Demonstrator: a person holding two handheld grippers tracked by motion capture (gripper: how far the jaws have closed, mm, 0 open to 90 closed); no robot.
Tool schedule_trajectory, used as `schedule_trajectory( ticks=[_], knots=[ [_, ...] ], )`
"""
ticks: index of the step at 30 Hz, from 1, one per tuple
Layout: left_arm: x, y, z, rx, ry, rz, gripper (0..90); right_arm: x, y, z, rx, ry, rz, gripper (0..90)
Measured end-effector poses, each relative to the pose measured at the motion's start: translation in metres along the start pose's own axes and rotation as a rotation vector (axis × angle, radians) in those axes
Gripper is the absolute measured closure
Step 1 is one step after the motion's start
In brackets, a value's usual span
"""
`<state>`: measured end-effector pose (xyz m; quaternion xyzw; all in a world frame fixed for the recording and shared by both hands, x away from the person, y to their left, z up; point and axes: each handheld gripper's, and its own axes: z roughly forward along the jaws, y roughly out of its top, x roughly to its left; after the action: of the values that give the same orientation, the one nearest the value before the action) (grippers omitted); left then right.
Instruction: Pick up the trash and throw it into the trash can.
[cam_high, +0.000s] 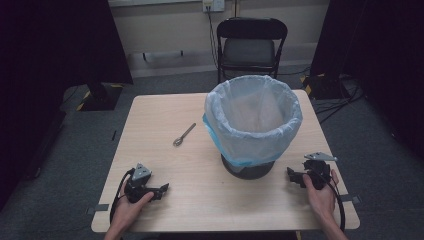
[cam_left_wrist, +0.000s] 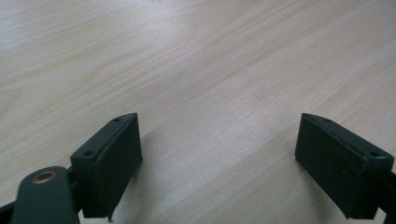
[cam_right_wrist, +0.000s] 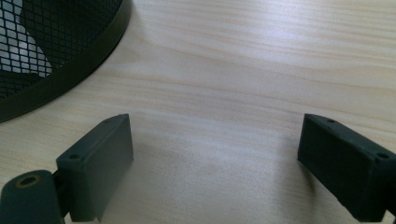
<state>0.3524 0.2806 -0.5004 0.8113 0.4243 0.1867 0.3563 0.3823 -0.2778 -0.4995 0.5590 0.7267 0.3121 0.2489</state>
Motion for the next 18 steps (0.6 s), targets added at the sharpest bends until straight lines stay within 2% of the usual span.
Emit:
schedule_trajectory(
  ticks=[5, 10, 13, 15, 16, 18],
  knots=[
    [-0.001, 0.000, 0.000, -0.005, 0.007, -0.017, 15.8, 0.001, 0.000, 0.000, 0.000, -0.006, 0.005, 9.5],
    [0.000, 0.005, 0.000, 0.024, 0.013, -0.027, 18.0, 0.001, -0.001, 0.000, -0.002, -0.014, 0.011, 9.6],
    [0.001, 0.007, -0.001, 0.022, 0.002, -0.039, 30.4, 0.001, -0.001, 0.000, -0.002, -0.014, 0.011, 9.6],
    [0.002, 0.009, -0.001, 0.006, -0.004, -0.063, 28.6, 0.001, -0.001, 0.000, -0.002, -0.014, 0.011, 9.6],
    [0.002, 0.012, 0.001, -0.012, -0.007, -0.066, 27.1, 0.001, -0.001, 0.000, -0.002, -0.014, 0.011, 9.5],
    [0.003, 0.015, 0.002, -0.016, -0.006, -0.057, 27.1, 0.001, -0.001, 0.000, -0.002, -0.014, 0.011, 9.6]
  ],
)
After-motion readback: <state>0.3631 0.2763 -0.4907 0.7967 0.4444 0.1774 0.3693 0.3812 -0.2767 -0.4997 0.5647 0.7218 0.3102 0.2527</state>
